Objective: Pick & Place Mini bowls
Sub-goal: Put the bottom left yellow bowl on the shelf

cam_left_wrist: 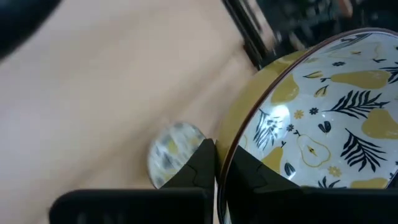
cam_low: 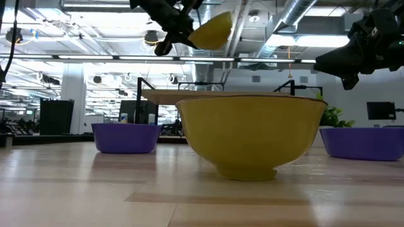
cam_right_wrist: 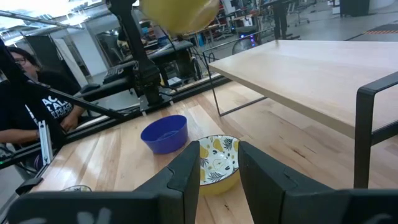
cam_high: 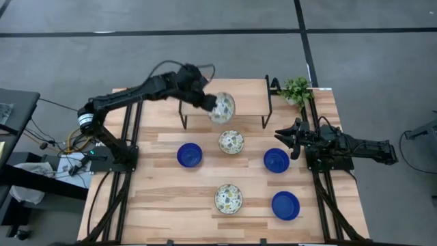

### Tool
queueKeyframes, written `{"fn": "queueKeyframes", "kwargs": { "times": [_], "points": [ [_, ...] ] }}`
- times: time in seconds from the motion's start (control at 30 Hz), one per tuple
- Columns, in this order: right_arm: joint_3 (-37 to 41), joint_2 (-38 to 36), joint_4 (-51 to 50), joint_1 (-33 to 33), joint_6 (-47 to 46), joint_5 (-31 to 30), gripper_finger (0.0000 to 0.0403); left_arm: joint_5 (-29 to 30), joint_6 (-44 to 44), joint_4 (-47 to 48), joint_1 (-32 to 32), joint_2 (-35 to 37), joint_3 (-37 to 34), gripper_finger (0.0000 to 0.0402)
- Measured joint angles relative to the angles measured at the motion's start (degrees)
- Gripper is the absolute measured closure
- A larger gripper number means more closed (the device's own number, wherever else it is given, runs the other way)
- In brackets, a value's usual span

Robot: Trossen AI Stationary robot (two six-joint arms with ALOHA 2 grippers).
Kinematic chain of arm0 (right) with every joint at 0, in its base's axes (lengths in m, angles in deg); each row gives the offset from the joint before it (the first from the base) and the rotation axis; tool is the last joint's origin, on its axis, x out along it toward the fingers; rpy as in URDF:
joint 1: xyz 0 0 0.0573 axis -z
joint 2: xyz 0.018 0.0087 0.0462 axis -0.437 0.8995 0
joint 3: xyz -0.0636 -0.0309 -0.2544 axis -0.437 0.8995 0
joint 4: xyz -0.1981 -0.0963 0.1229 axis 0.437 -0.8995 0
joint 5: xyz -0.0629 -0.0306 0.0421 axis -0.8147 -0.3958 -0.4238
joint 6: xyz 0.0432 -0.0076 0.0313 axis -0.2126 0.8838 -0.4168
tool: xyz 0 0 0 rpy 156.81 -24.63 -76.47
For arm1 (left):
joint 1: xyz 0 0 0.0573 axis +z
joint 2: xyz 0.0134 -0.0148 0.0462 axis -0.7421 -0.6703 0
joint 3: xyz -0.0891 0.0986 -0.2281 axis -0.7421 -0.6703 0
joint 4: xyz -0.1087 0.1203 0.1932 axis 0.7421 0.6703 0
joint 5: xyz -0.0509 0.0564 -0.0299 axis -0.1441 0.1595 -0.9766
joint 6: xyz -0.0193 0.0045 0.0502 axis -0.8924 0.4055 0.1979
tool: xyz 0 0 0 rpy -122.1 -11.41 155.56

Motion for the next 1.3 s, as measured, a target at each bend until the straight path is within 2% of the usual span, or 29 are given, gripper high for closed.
{"fn": "queueKeyframes", "kwargs": {
  "times": [0.3,0.5,0.7,0.97,1.03,1.17,1.3],
  "points": [
    [0.01,0.02,0.0,-0.02,0.01,-0.02,0.0305,0.24,5.27,1.25,8.74,-0.02,6.95,0.039],
    [0.01,0.02,0.0,-0.02,0.0,-0.37,0.0305,1.85,8.67,1.27,9.72,-1.3,11.43,0.039],
    [-0.01,0.0,0.0,-0.02,0.0,-0.39,0.0305,2.34,12.59,3.41,9.33,-7.9,20.2,0.039],
    [-0.01,0.01,0.0,-0.01,-0.04,-0.54,0.0305,4.9,17.22,13.79,10.52,-17.56,29.34,0.039],
    [-0.01,0.01,-0.02,-0.02,-0.47,-0.58,0.0305,5.76,17.98,17.43,11.03,-18.62,29.8,0.039],
    [-0.01,0.02,-0.02,0.0,-0.48,-0.61,0.0305,12.24,18.94,24.51,12.54,-19.95,29.81,0.039],
    [-0.01,0.01,-0.02,-0.02,-0.49,-0.61,0.0305,13.17,18.18,28.61,14.71,-19.94,29.81,0.039]
  ]
}}
